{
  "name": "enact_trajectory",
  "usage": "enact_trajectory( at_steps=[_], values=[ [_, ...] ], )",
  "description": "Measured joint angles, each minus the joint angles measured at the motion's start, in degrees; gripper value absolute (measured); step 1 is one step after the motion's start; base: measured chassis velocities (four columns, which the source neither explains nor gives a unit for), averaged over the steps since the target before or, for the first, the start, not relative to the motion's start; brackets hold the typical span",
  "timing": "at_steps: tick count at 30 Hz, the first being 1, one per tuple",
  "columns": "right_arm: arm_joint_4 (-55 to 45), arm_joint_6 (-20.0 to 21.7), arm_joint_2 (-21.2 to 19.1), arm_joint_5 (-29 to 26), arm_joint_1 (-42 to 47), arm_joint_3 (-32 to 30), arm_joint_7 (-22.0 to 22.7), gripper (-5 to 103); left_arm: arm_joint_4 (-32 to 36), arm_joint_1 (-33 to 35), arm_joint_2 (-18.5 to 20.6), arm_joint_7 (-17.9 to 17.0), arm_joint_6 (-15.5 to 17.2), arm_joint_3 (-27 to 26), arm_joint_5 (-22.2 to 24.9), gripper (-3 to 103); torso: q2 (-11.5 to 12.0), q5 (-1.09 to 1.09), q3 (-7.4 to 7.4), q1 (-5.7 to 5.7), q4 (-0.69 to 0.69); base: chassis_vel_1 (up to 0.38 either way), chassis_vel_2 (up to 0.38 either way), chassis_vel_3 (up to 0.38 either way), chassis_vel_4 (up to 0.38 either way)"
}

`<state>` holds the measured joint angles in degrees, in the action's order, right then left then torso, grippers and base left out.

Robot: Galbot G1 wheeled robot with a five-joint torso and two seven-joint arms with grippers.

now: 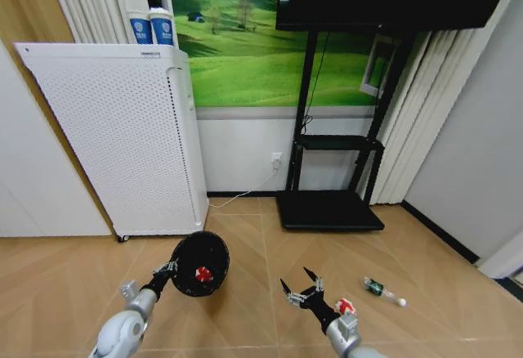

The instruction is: Pick up the trash bin and place the garbage on the floor into it.

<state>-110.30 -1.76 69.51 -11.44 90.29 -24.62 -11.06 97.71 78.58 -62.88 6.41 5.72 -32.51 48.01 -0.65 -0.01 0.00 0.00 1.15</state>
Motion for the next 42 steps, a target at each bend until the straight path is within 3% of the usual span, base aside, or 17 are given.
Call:
enact_trajectory(
  at_steps=[17,22,23,24,29,35,42],
  values=[
    [4.53,-3.06,0.11,1.42,-1.84,0.41,-0.02,100,-1.04,0.92,-1.68,0.22,-0.44,-1.38,-1.4,5,0.0,0.0,0.01,0.0,0.02,-0.28,-0.287,0.293,0.282],
    [5.24,-1.13,0.02,3.1,-1.59,0.5,-0.03,100,-2.75,-0.06,-2.27,1.14,-0.72,-5.64,-3.12,5,0.0,0.01,0.0,0.0,0.01,0.046,0.024,-0.01,-0.019],
    [6.19,0.23,0.11,4.6,-1.29,0.76,-0.02,100,-4.2,-1.22,-1.72,0.5,-0.74,-9.77,-2.84,5,0.0,-0.05,0.01,0.0,0.0,0.076,0.098,-0.078,-0.059],
    [6.94,1.07,0.24,5.17,-1.25,1.28,-0.02,100,-4.56,-1.3,-0.82,0.52,-0.89,-11.7,-2.57,5,0.0,0.05,0.0,0.0,-0.02,0.078,0.067,-0.065,-0.084],
    [13.76,4.02,0.66,6.31,-3.37,5.01,-0.53,100,-3.68,0.91,0.83,1.76,-1.35,-15.53,-1.65,5,0.0,0.0,0.0,0.0,0.0,0.028,0.027,-0.017,-0.018],
    [20.06,8.45,1.0,3.11,-7.14,6.84,0.84,100,-1.9,1.93,0.27,2.12,-1.56,-15.81,-1.58,5,0.0,-0.01,0.0,0.0,0.01,0.0,0.0,0.0,0.0],
    [27.79,10.3,0.82,1.3,-11.77,7.42,1.97,100,-1.29,2.25,-0.12,2.16,-1.68,-14.57,-1.93,5,0.01,0.0,0.01,0.0,0.01,0.0,0.0,0.0,0.0]
  ],
)
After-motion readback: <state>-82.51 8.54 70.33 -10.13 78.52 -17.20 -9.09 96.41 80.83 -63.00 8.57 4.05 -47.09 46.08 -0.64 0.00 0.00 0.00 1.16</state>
